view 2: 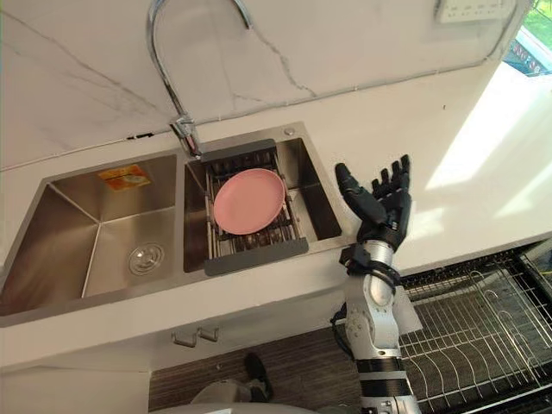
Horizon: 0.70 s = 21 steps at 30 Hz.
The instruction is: Walk over to the sink, pick up the cup, carry it to the dishwasher, place the cup inside the dishwasher, then close the dishwasher door
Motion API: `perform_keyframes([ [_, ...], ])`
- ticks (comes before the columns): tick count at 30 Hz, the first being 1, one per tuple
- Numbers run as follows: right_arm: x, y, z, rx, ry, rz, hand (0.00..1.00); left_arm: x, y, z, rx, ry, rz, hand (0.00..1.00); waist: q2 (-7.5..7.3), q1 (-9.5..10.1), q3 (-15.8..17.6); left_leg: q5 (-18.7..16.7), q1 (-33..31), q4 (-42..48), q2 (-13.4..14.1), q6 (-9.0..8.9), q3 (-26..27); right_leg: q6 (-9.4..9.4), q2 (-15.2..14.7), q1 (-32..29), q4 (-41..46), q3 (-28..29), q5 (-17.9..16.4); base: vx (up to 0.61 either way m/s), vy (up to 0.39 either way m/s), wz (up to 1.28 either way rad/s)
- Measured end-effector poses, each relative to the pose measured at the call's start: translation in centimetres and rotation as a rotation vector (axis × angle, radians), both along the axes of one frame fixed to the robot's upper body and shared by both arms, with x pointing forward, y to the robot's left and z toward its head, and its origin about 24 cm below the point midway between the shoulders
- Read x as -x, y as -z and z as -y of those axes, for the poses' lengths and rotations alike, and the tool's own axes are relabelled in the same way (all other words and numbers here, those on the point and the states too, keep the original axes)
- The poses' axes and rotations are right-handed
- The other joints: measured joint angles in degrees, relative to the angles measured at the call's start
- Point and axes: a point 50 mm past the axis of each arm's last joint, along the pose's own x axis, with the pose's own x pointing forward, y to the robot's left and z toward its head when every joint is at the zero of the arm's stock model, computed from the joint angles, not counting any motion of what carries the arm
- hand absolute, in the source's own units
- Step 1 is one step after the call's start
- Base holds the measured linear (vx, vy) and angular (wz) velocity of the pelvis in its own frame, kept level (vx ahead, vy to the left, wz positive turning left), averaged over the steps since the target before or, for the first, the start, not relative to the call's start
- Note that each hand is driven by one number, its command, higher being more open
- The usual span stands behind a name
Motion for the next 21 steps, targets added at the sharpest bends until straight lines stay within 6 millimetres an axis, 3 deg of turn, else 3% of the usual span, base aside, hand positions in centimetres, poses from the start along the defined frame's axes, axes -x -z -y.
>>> perform_keyframes([
  [1, 0.1, -0.1, 0.5, 0.000, 0.022, 0.008, 1.00, -0.1, 0.0, 0.0, 0.006, -0.002, 0.003, 1.00, -0.34, -0.13, -0.1, -0.2, 0.0, 0.0, -0.5, 0.25, -0.8, -0.84, -1.0, -0.3, 2.5, 0.0, -0.4, 0.09, 0.107, 0.71],
  [2, 0.4, -0.1, 1.4, -0.003, 0.061, 0.015, 1.00, -0.1, 0.0, -0.2, 0.008, -0.007, 0.004, 1.00, -1.04, -0.54, -0.1, -0.7, 0.0, 0.1, -1.2, 0.93, -3.0, -4.02, -3.0, -2.3, 9.3, 2.2, -0.2, 0.11, 0.104, 0.98],
  [3, 0.7, 0.0, 2.1, -0.007, 0.094, 0.013, 1.00, -0.1, -0.1, -0.6, 0.004, -0.013, 0.007, 1.00, -1.72, -1.32, -0.1, -1.1, 0.1, 0.1, -1.3, 1.43, -5.9, -8.32, -3.5, -5.5, 16.6, 8.0, 1.8, 0.12, 0.099, 1.12],
  [4, 1.0, 0.2, 2.4, -0.008, 0.106, 0.012, 1.00, -0.2, -0.1, -0.9, -0.002, -0.015, 0.007, 1.00, -1.64, -1.68, -0.1, -1.2, 0.1, 0.1, -1.1, 1.57, -7.7, -8.90, -3.2, -6.9, 19.8, 11.4, 2.1, 0.10, 0.041, 1.29],
  [5, 1.5, 0.6, 2.7, -0.009, 0.109, 0.012, 1.00, -0.6, -0.2, -1.5, -0.017, -0.010, 0.005, 1.00, -2.88, -2.02, 0.2, -1.2, 0.1, 0.1, -0.5, 1.61, -11.0, -5.37, -0.5, -9.1, 22.1, 16.8, -1.7, 0.08, 0.005, 1.12],
  [8, 1.9, 0.8, 1.8, 0.017, 0.022, 0.039, 1.00, -0.7, -0.3, -2.5, -0.037, -0.014, -0.010, 1.00, -4.87, -1.46, 0.0, -1.3, 0.8, 0.2, 0.1, 1.65, -14.6, -2.36, 4.8, -14.1, 19.7, 23.9, -5.5, 0.11, -0.034, 0.85],
  [10, 2.2, -0.2, 1.3, 0.038, -0.027, 0.098, 1.00, -0.6, -0.4, -3.0, -0.060, 0.050, -0.034, 1.00, -6.51, -1.28, -0.9, -1.1, 2.1, 0.2, -1.5, 1.33, -16.7, -0.67, 6.9, -15.5, 12.3, 26.1, -3.0, 0.12, -0.077, 0.69],
  [12, 2.2, -0.6, 1.2, 0.053, -0.056, 0.126, 1.00, -0.5, -0.6, -3.7, -0.095, 0.112, -0.048, 1.00, -8.77, -1.14, -2.2, -1.1, 2.5, 0.2, -3.7, 1.34, -17.6, 0.56, 6.9, -15.8, 5.7, 25.9, 2.7, 0.11, -0.122, 0.38],
  [14, 2.1, -0.8, 1.3, 0.077, -0.080, 0.139, 1.00, -0.7, -0.5, -3.2, -0.089, 0.124, -0.040, 1.00, -8.01, -0.91, -2.2, -1.4, 2.6, 0.2, -3.2, 1.18, -17.8, 1.51, 7.7, -14.2, 2.1, 25.7, 3.0, 0.09, -0.163, 0.00],
  [16, 2.2, -0.8, 1.6, 0.073, -0.091, 0.148, 1.00, -0.8, -0.5, -2.9, -0.077, 0.113, -0.038, 1.00, -7.00, -1.30, -1.5, -1.6, 2.3, 0.1, -1.8, 0.55, -17.3, 0.73, 9.8, -13.0, -2.1, 25.6, 4.0, 0.01, -0.086, -0.16],
  [17, 3.2, -0.1, 3.5, 0.068, -0.022, 0.105, 1.00, -1.5, -0.2, -1.5, -0.035, 0.131, -0.018, 1.00, -2.67, -2.84, -0.9, -3.7, 6.2, 0.1, 0.2, -2.62, -17.4, -0.12, 12.7, -6.3, -9.1, 24.9, 5.5, 0.00, -0.037, -0.05],
  [21, 3.2, -0.1, 3.5, 0.068, -0.023, 0.105, 1.00, -1.5, -0.2, -1.5, -0.035, 0.131, -0.018, 1.00, -2.67, -2.82, -0.9, -3.7, 6.2, 0.1, 0.2, -2.62, -17.5, -0.12, 12.7, -6.2, -9.1, 24.8, 5.5, 0.00, 0.000, 0.00],
])
